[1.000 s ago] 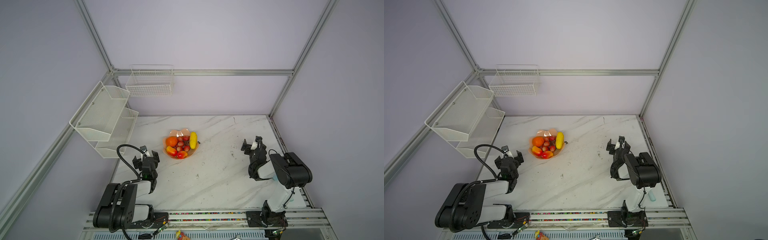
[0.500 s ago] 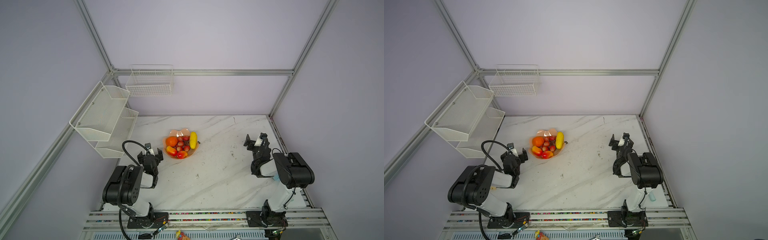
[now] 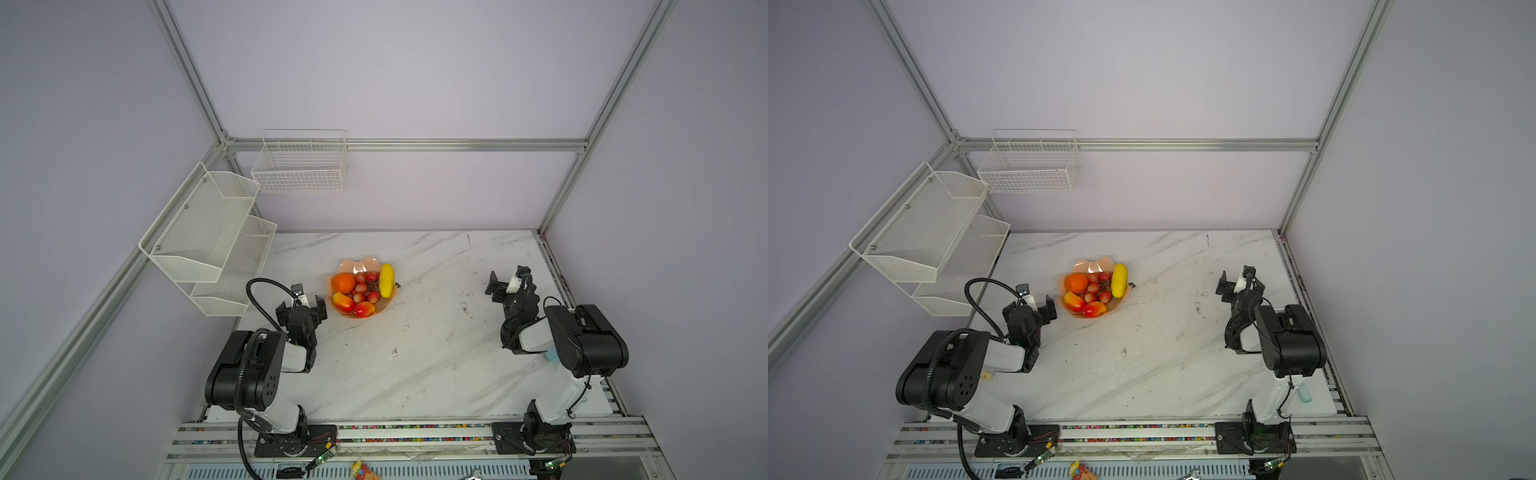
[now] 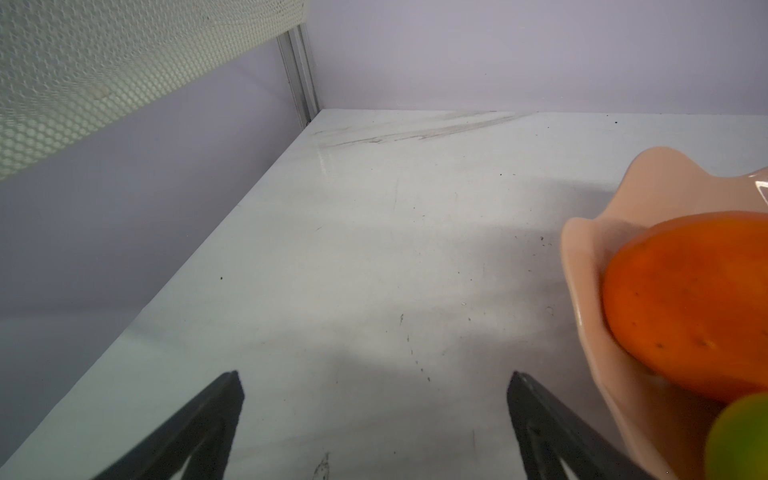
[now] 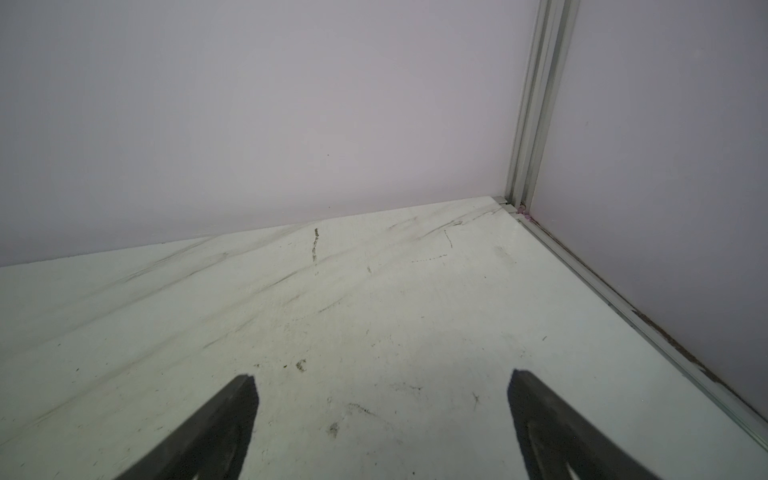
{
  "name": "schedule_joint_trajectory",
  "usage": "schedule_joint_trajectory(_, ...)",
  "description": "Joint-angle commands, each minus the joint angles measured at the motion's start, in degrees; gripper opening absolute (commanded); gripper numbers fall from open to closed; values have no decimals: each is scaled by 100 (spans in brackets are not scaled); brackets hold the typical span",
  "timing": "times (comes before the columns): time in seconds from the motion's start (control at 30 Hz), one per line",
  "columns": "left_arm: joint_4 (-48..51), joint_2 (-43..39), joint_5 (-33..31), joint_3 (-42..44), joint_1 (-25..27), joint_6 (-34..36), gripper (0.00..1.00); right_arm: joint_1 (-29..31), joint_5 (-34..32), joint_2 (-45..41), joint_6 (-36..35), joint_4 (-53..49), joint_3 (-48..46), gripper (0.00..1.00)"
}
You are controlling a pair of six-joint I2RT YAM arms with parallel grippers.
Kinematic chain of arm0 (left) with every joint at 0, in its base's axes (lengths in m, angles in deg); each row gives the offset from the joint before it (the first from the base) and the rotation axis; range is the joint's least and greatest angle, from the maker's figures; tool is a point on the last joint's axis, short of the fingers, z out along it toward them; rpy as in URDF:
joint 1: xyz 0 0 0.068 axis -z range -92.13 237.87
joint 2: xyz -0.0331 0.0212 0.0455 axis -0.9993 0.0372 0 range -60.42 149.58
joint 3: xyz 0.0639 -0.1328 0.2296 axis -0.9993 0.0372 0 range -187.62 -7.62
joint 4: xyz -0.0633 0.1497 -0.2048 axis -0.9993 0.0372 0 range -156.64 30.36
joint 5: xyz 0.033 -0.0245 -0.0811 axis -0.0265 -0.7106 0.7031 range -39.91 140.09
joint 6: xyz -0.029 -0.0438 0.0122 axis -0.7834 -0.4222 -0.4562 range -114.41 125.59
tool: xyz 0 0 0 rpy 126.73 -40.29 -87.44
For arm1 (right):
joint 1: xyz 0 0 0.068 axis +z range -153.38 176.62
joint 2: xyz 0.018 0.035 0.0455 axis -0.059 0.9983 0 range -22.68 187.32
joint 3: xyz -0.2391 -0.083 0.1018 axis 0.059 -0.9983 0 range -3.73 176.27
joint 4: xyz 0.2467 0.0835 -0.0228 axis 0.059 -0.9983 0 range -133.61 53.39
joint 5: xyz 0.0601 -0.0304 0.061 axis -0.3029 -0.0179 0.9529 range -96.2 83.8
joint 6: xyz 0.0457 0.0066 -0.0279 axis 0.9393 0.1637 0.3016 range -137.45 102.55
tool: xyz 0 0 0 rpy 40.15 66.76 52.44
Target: Place and organize the fake fruits in the fruit bowl
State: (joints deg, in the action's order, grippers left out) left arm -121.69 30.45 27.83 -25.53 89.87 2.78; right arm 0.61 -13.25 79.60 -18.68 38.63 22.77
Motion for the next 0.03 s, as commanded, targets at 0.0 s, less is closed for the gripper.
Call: schedule_joint_trajectory(0.0, -206, -24, 24, -286, -28, 16, 100, 47, 57, -35, -177, 94, 7, 97)
